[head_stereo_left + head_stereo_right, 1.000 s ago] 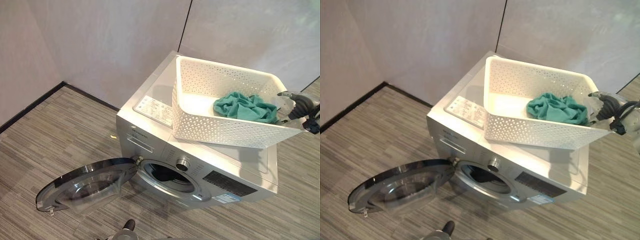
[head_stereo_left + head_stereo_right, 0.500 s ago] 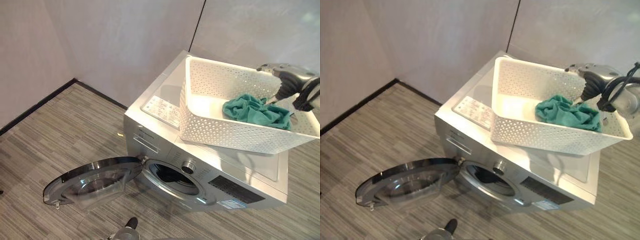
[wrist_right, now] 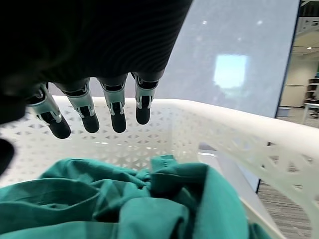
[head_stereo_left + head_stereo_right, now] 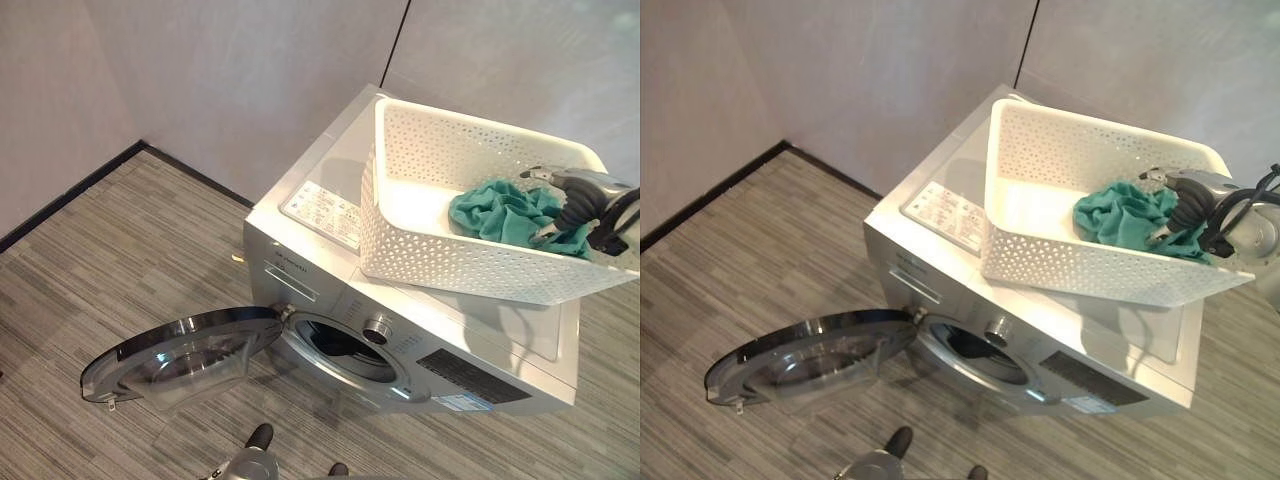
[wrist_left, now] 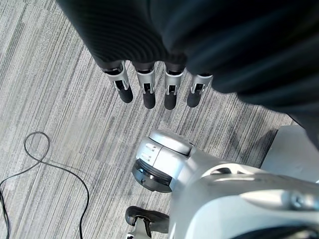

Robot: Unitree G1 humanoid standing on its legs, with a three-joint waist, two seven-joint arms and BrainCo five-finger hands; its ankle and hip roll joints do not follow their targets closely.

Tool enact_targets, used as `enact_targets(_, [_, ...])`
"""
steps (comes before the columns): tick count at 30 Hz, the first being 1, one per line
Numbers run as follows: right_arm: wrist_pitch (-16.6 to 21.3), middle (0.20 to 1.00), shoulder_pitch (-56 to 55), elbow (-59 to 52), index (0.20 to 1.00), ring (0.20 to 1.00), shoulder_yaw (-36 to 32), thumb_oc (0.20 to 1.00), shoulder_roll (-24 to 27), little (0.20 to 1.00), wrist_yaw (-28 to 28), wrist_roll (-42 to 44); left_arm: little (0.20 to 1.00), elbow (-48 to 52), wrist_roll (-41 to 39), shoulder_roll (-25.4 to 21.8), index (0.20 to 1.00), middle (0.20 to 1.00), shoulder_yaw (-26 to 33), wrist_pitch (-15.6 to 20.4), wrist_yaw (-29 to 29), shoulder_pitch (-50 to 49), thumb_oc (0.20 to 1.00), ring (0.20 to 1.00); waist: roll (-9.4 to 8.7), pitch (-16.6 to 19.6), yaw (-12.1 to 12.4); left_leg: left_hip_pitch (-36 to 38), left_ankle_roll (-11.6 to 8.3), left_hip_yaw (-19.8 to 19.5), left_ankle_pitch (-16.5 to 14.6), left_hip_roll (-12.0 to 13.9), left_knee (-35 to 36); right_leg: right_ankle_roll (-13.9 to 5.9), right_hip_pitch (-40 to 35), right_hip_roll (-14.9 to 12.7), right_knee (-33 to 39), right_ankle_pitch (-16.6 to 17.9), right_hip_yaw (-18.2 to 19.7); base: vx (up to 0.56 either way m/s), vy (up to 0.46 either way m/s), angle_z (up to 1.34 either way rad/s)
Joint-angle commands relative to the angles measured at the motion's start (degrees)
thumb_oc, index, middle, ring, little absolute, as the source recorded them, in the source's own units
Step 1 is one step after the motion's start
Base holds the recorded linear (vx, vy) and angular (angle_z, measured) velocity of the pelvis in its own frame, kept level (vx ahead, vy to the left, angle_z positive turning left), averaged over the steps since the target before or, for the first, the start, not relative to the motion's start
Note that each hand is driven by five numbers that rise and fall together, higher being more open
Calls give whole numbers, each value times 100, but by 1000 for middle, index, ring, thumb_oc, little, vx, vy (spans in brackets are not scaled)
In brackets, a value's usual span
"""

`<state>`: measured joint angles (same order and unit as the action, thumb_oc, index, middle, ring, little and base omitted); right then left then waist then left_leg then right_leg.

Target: Grab the laundry basket,head to the washer,open it,put in the laundry and shut it.

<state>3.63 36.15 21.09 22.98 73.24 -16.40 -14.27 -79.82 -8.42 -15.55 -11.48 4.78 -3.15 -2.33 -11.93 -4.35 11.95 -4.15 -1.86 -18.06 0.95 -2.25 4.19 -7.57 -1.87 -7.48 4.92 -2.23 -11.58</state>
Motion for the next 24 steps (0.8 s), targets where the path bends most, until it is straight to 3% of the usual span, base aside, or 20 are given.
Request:
enact_targets(1, [-101,1000,122,63,1000,1000,-98,1000,247,1000,37,-86,1000,-267,123,151,1000,1000,16,-69,-189,-120,1000,1000,-172,263,200,-346,176,-220,224,170,81,-191,439,-116,8,839,-53,0,0,0])
enact_targets(10, [43,1000,-220,336,1000,1000,358,1000,-62,1000,-255,-102,1000,-112,160,232,1000,1000,-157,-30,-186,8,1000,1000,-175,131,210,-428,175,-198,256,177,81,-184,533,-103,8,845,-30,0,0,0])
enact_targets(16, [238,1000,-123,-16,1000,1000,1384,1000,-78,1000,-1050,119,1000,-71,229,249,1000,1000,-203,-24,-266,-3,1000,1000,-234,55,281,-500,160,-184,278,181,81,-183,604,-96,8,846,-24,2,0,-1])
enact_targets(20, [295,1000,171,-258,1000,1000,1875,1000,1,1000,-1258,268,1000,-62,291,269,1000,1000,-222,-30,-301,-37,1000,1000,-247,55,312,-518,154,-193,281,192,81,-189,616,-100,8,845,-33,0,0,0])
enact_targets(21, [297,200,266,-257,200,200,1990,200,-33,200,-1270,310,1000,-57,296,279,1000,1000,-231,-26,-300,-48,1000,1000,-251,53,327,-520,152,-196,284,194,81,-188,619,-99,8,844,-38,0,0,0])
enact_targets(24, [211,200,609,-179,200,200,2094,200,-223,200,-1118,383,1000,-50,268,315,1000,1000,-258,-44,-272,-63,1000,1000,-257,46,368,-523,145,-212,286,203,81,-182,614,-94,8,833,-49,10,1,0])
